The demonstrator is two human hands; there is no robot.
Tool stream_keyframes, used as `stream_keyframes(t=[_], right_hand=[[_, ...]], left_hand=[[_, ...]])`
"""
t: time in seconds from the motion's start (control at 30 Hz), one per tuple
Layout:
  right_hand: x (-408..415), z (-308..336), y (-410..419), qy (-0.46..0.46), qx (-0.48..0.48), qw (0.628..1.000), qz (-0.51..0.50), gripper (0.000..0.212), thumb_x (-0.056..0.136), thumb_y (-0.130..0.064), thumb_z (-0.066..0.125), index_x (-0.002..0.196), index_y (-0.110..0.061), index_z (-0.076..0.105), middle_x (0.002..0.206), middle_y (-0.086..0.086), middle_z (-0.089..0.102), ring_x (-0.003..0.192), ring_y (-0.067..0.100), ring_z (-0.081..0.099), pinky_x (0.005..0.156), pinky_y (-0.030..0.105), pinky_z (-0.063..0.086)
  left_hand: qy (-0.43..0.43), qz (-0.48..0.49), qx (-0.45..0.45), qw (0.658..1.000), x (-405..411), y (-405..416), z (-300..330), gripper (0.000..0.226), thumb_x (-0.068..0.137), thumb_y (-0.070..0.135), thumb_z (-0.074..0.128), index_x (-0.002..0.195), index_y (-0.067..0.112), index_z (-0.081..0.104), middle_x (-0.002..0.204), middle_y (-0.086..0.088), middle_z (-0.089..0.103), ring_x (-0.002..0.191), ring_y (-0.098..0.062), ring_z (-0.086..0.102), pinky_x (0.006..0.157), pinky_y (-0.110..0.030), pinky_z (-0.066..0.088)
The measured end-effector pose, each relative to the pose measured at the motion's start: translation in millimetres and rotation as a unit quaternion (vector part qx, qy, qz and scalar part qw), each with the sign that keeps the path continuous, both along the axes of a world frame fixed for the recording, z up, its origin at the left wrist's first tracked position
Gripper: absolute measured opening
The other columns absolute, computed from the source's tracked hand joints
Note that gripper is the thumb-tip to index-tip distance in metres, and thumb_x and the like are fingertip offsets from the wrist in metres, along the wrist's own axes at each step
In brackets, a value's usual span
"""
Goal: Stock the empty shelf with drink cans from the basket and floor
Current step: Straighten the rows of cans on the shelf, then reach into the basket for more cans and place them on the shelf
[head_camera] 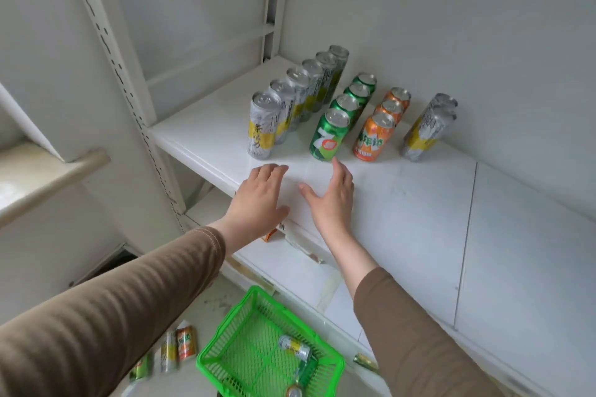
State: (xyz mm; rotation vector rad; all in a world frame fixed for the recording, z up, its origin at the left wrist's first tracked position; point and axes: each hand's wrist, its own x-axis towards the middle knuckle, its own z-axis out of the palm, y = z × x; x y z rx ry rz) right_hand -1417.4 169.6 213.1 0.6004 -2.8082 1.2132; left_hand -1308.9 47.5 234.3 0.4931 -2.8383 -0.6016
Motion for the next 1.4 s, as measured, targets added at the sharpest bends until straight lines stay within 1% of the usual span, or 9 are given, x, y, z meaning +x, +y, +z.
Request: stream_keyframes(t=[0.2,0.3,0.4,0.63,0.83,0.93,1.13,1.3,1.4], right_hand=[[84,-17,53,0.178,0.102,0.975,0.088,0.072,0.088,-0.042,0.07,0.149,-0.014,0.042,0.157,0.01,0.035,0.141,0.033,0.035,0.117,0.047,0.031],[126,-38,77,0.201,0.137,0.964,0.11,0.068,0.09,-0.044,0.065,0.149,-0.017,0.043,0.162,0.008,0.029,0.149,0.033,0.024,0.122,0.054,0.02],[163,-77,102,0.197,0.162,0.956,0.143,0.065,0.09,-0.041,0.064,0.148,-0.018,0.046,0.164,0.008,0.027,0.152,0.032,0.02,0.124,0.054,0.01],[198,-224,176,0.07,0.201,0.954,0.21,0.06,0.088,-0.023,0.07,0.143,-0.01,0.048,0.154,0.008,0.04,0.139,0.03,0.037,0.117,0.045,0.032],[189,-392,225,-0.078,0.296,0.93,0.203,0.062,0.086,-0.023,0.072,0.141,-0.009,0.047,0.143,0.011,0.049,0.131,0.033,0.043,0.113,0.045,0.036],[181,-474,243,-0.133,0.346,0.905,0.208,0.062,0.085,-0.022,0.073,0.14,-0.01,0.047,0.138,0.011,0.052,0.129,0.034,0.044,0.112,0.043,0.034],[179,-609,268,-0.22,0.426,0.846,0.233,0.07,0.088,-0.017,0.074,0.148,-0.013,0.038,0.147,0.01,0.041,0.133,0.034,0.04,0.107,0.044,0.039],[193,-694,275,-0.243,0.5,0.788,0.266,0.079,0.086,-0.015,0.076,0.151,-0.023,0.033,0.149,0.008,0.034,0.127,0.035,0.045,0.097,0.045,0.05],[198,-724,277,-0.233,0.519,0.779,0.264,0.071,0.087,-0.009,0.072,0.147,-0.025,0.039,0.141,0.009,0.037,0.118,0.035,0.052,0.091,0.043,0.05]], left_hand=[[0.104,0.006,-0.001,0.995,59,30,-30,0.074,0.077,0.028,0.07,0.142,0.01,0.039,0.145,-0.013,0.04,0.133,-0.032,0.035,0.109,-0.043,0.035],[0.113,0.014,0.003,0.993,97,51,-59,0.077,0.074,0.026,0.069,0.143,0.011,0.039,0.146,-0.012,0.038,0.135,-0.033,0.034,0.111,-0.041,0.032],[0.093,0.022,0.012,0.995,137,74,-103,0.08,0.07,0.026,0.066,0.143,0.01,0.038,0.146,-0.013,0.038,0.134,-0.034,0.035,0.112,-0.042,0.03],[-0.08,0.035,0.077,0.993,203,138,-260,0.088,0.067,0.029,0.069,0.146,0.009,0.033,0.147,-0.015,0.036,0.136,-0.035,0.033,0.112,-0.048,0.031],[-0.194,0.055,0.125,0.971,212,191,-405,0.086,0.071,0.028,0.07,0.147,0.01,0.033,0.147,-0.012,0.036,0.135,-0.033,0.033,0.11,-0.044,0.034],[-0.257,0.048,0.137,0.955,210,216,-478,0.085,0.079,0.032,0.067,0.15,0.014,0.024,0.15,-0.01,0.03,0.138,-0.032,0.027,0.112,-0.042,0.03],[-0.329,0.024,0.153,0.931,205,255,-594,0.082,0.085,0.033,0.064,0.151,0.015,0.019,0.154,-0.011,0.024,0.142,-0.031,0.021,0.116,-0.043,0.026],[-0.358,0.003,0.144,0.923,196,270,-653,0.078,0.087,0.028,0.059,0.152,0.014,0.017,0.156,-0.013,0.021,0.144,-0.032,0.019,0.117,-0.046,0.025],[-0.352,-0.001,0.139,0.926,195,271,-671,0.075,0.086,0.024,0.058,0.15,0.014,0.02,0.154,-0.013,0.023,0.143,-0.032,0.021,0.115,-0.046,0.028]])
